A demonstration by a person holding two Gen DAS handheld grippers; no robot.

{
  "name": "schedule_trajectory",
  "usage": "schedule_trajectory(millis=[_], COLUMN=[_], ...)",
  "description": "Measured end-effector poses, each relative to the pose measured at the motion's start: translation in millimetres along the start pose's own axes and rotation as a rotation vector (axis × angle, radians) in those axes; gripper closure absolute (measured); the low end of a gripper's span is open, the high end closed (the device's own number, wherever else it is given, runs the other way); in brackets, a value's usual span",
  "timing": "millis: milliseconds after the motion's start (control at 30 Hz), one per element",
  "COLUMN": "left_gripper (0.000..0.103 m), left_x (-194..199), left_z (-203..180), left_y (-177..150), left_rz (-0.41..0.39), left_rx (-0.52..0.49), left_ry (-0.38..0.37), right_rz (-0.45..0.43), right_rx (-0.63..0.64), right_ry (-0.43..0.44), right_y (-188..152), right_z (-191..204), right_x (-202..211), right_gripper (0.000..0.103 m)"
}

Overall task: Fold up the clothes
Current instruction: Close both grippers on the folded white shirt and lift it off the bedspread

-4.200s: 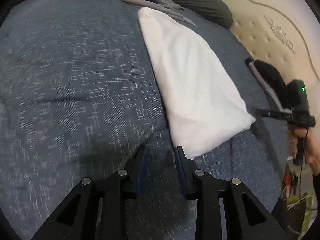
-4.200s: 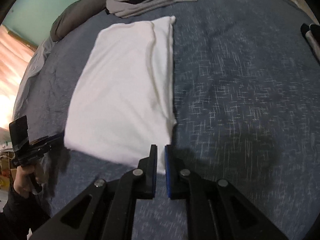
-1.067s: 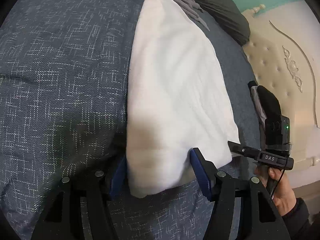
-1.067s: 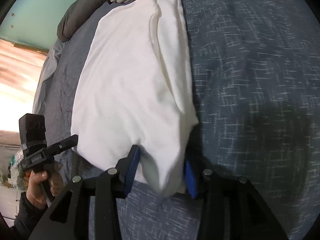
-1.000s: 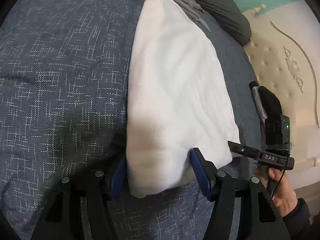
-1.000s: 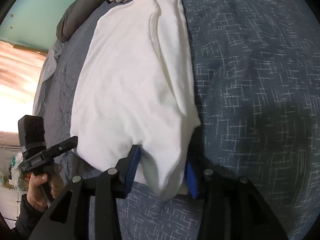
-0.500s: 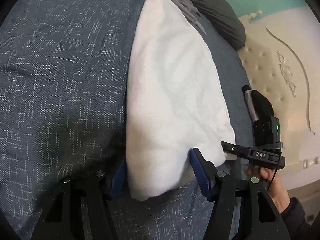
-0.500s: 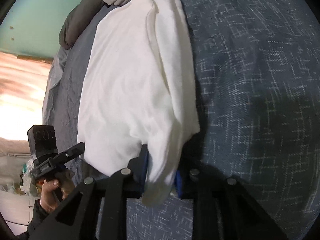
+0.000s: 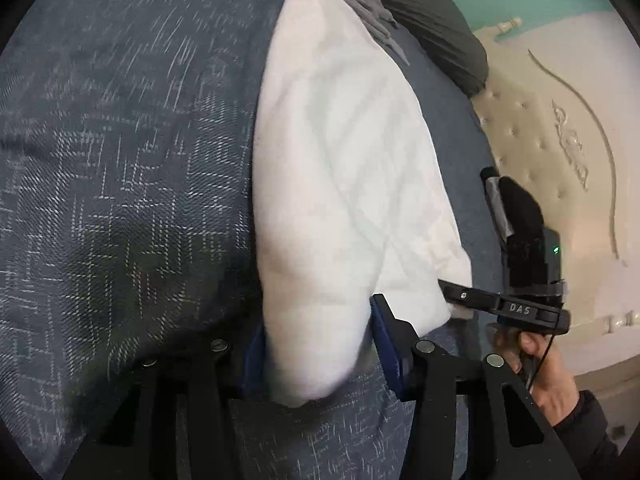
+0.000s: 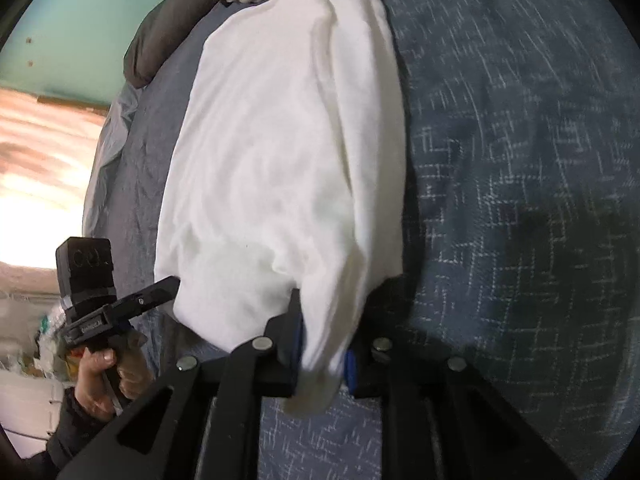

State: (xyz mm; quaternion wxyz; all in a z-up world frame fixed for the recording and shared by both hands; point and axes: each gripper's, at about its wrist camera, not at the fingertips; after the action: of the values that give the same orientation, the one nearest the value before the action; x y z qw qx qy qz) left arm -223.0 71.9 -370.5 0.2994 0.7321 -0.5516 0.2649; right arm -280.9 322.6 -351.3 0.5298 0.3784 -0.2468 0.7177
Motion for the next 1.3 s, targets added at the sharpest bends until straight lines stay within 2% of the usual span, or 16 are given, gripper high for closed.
schedule_trajectory(millis=[67,167,333,500,567,700,767,967,1033,1300], left_gripper=[0.051,0.051,0.064,0.067,0.067,0.068,0.068,0.068,0.068,0.069], left_x=[-3.6,-6.1,7.1,38.3,53.2,84.3,102.1,142.8,146.7,144.7], left_z=[1.7,-5.6,-19.1,-44.2,-56.9,-89.9,-106.3,-170.1,-196.9,-287.9], left_y=[1.7,2.2,3.6,1.9,3.2,8.4,11.6,24.5,31.8,45.0], left_rz=[-0.004,-0.014,-0.034,-0.066,-0.086,-0.127,-0.143,-0.194,-0.204,-0.218], left_rx=[0.007,-0.012,-0.048,-0.121,-0.141,-0.189,-0.216,-0.285,-0.308,-0.380], left_ry=[-0.017,0.001,0.040,0.063,0.049,0.023,0.012,-0.030,-0.043,-0.095], right_rz=[-0.003,-0.016,-0.045,-0.109,-0.139,-0.205,-0.235,-0.328,-0.358,-0.435], right_rx=[0.004,0.017,0.043,0.098,0.121,0.167,0.196,0.233,0.243,0.243], right_ry=[0.007,0.006,0.029,0.056,0.063,0.068,0.058,0.047,0.043,0.008], right_y=[-1.2,-3.4,-3.4,-6.8,-5.8,-2.0,7.1,16.8,19.3,11.9], right_z=[-2.1,-1.2,9.9,23.8,34.3,58.6,82.9,115.1,124.3,119.0], right_x=[-0.9,-1.0,5.1,44.4,63.5,106.8,121.6,192.5,215.8,295.7], right_gripper=[0.085,0.088,0.092,0.093,0.093,0.093,0.093,0.093,0.093,0.093])
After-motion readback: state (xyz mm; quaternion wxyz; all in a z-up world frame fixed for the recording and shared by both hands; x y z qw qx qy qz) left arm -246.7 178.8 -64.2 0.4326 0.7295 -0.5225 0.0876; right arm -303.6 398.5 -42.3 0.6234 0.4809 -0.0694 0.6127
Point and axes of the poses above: each gripper's, at about its wrist camera, not at the fingertips, and x roughly against the way its jaws point, z to its left, y to its top, and after that the axes turned 7 degrees about z, right-handed
